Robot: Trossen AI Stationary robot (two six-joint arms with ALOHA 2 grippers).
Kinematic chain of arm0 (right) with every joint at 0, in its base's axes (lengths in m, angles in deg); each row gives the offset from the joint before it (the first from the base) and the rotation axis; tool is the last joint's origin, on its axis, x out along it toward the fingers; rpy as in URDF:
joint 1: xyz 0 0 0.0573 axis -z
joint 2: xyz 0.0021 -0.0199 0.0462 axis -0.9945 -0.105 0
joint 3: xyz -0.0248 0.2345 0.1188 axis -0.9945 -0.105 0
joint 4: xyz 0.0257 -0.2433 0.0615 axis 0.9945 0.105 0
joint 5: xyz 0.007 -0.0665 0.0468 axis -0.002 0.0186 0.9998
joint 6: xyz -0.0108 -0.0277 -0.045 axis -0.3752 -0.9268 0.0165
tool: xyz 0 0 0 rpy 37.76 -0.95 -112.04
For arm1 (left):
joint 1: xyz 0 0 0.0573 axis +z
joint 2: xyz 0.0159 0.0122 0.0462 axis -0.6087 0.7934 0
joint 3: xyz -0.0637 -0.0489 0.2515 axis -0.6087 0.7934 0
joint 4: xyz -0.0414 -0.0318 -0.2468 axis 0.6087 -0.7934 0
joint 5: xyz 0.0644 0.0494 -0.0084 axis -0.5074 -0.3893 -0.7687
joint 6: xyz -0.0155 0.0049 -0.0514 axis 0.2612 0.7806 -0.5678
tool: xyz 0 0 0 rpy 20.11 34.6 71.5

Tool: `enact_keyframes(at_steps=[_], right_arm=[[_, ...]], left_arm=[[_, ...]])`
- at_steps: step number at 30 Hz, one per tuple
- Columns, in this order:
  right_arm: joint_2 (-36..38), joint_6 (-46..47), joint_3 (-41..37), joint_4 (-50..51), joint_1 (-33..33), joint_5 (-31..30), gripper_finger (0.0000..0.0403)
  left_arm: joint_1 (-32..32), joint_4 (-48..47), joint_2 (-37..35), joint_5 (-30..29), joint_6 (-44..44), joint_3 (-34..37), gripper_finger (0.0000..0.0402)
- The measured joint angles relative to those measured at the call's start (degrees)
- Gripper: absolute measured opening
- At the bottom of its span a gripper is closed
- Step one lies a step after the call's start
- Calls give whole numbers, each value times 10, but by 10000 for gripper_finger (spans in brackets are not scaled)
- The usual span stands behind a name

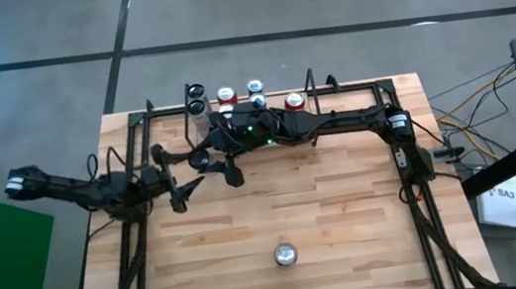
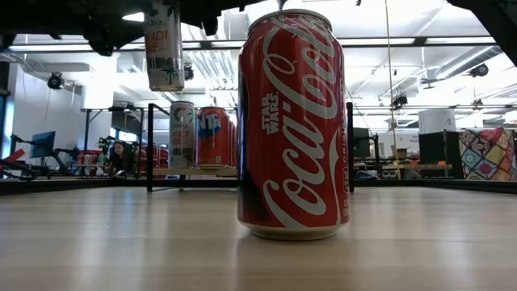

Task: Place canned beverage on shelf
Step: Put the white soda can on the shelf aligned with the other white soda cans

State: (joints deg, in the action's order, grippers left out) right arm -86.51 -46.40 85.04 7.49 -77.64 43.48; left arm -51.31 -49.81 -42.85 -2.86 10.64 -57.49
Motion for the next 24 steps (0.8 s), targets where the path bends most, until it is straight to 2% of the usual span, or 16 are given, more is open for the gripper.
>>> enact_keyframes(at_steps=[6, 12, 18, 24], right_arm=[[0, -10, 0, 6, -2, 2, 236], [0, -23, 0, 18, -2, 2, 236], [-1, -23, 0, 21, -2, 3, 254], [-1, -18, 0, 18, -2, 1, 276]], left_arm=[[36, 58, 53, 58, -18, 0, 314], [42, 85, 92, 52, -14, 0, 298], [42, 85, 97, 41, -12, 0, 231], [42, 85, 93, 40, -12, 0, 228]])
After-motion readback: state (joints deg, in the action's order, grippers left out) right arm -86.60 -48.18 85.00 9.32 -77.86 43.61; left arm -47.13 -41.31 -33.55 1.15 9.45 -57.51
